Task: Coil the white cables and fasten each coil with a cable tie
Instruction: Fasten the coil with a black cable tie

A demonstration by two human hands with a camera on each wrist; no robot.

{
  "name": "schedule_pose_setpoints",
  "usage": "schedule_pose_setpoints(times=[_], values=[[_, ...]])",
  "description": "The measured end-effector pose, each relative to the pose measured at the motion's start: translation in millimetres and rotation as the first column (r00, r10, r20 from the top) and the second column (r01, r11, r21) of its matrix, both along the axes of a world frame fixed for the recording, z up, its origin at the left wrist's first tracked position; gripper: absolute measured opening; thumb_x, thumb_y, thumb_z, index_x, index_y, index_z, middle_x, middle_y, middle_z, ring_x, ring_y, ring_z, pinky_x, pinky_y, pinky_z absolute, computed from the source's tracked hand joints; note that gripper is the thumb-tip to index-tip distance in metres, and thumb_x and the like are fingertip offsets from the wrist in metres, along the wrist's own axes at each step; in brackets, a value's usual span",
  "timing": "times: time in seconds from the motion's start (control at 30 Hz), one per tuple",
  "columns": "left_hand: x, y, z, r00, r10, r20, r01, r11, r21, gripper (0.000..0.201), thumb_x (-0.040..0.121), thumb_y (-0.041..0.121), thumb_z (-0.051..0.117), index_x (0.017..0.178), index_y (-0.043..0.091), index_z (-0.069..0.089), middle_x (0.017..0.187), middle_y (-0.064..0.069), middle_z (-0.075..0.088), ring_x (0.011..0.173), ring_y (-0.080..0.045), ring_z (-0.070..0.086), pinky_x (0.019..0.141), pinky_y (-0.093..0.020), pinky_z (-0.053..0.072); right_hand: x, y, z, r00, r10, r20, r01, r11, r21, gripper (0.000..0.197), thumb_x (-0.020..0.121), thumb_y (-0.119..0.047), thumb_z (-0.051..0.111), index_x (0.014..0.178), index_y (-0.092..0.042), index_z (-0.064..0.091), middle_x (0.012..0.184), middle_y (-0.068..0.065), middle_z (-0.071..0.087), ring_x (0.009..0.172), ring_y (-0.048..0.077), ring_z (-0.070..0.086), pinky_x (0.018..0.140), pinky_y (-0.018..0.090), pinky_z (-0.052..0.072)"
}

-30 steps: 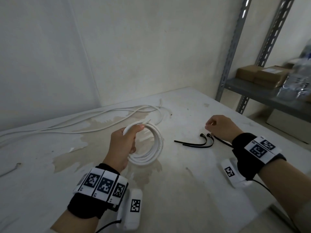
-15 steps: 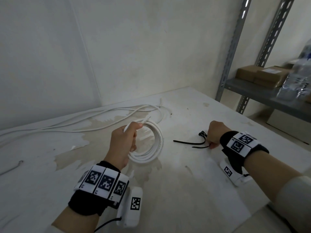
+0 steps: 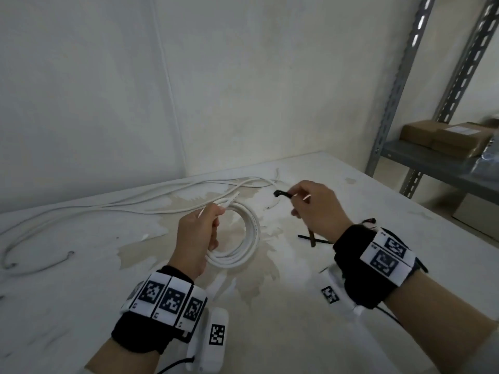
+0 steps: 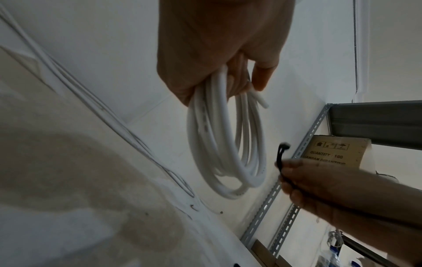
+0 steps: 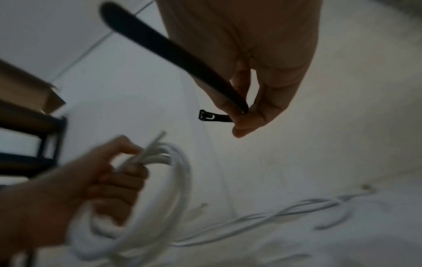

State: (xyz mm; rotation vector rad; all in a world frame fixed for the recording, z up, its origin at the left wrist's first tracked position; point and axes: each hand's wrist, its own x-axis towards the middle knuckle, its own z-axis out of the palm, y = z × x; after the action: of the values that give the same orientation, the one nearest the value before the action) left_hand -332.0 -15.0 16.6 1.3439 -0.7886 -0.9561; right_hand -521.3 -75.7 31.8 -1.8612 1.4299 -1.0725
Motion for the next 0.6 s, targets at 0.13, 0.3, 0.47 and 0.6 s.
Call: schedule_pose_setpoints(times=[0.13,0.3,0.47,0.6], values=[[16.9,8.9,0.5,0.997,0.075,-0.013,-0.076,0.997,-0.033,0.033,0.083,0.013,0.055,0.053,0.013,0.040,0.036,0.011,0.031,0.031,-0.006,0.024,0.044,-0.024,0.023,45.4,32.4,7.6,0.958,0.240,0.155,-0.249,0.968,0.038,0.012,0.088,-0.003,0.055,0.087,-0.012,0.063,0.068,0.002,0.055,0.046,0.008,0.057,0.049,0.019,0.049],[37.2,18.5,-0.4,0.982,0.188,0.013,-0.186,0.979,-0.083,0.027,0.083,0.013,0.055,0.057,0.010,0.047,0.035,0.009,0.032,0.033,-0.008,0.027,0.044,-0.025,0.026,87.7,50.7,-3.6,0.953,0.259,0.157,-0.284,0.944,0.170,0.014,0.082,-0.007,0.064,0.075,-0.011,0.053,0.060,0.009,0.060,0.043,0.014,0.060,0.049,0.027,0.052],[45.8,24.0,-2.9,0.966,0.250,0.066,-0.240,0.961,-0.136,0.020,0.083,0.009,0.056,0.065,0.014,0.050,0.036,0.010,0.036,0.032,-0.007,0.031,0.042,-0.022,0.029,112.7,49.8,-9.4,0.946,0.227,0.232,-0.274,0.942,0.195,0.025,0.079,0.002,0.061,0.069,-0.012,0.043,0.063,0.011,0.053,0.031,0.009,0.052,0.040,0.024,0.046],[46.1,27.8,-2.9,0.972,0.212,0.102,-0.194,0.967,-0.163,0.022,0.083,0.008,0.056,0.064,0.015,0.049,0.037,0.009,0.034,0.035,-0.007,0.030,0.038,-0.019,0.027,124.1,51.2,-5.9,0.942,0.209,0.263,-0.253,0.956,0.147,0.028,0.078,0.004,0.059,0.067,-0.013,0.040,0.065,0.013,0.054,0.030,0.010,0.053,0.037,0.023,0.043]])
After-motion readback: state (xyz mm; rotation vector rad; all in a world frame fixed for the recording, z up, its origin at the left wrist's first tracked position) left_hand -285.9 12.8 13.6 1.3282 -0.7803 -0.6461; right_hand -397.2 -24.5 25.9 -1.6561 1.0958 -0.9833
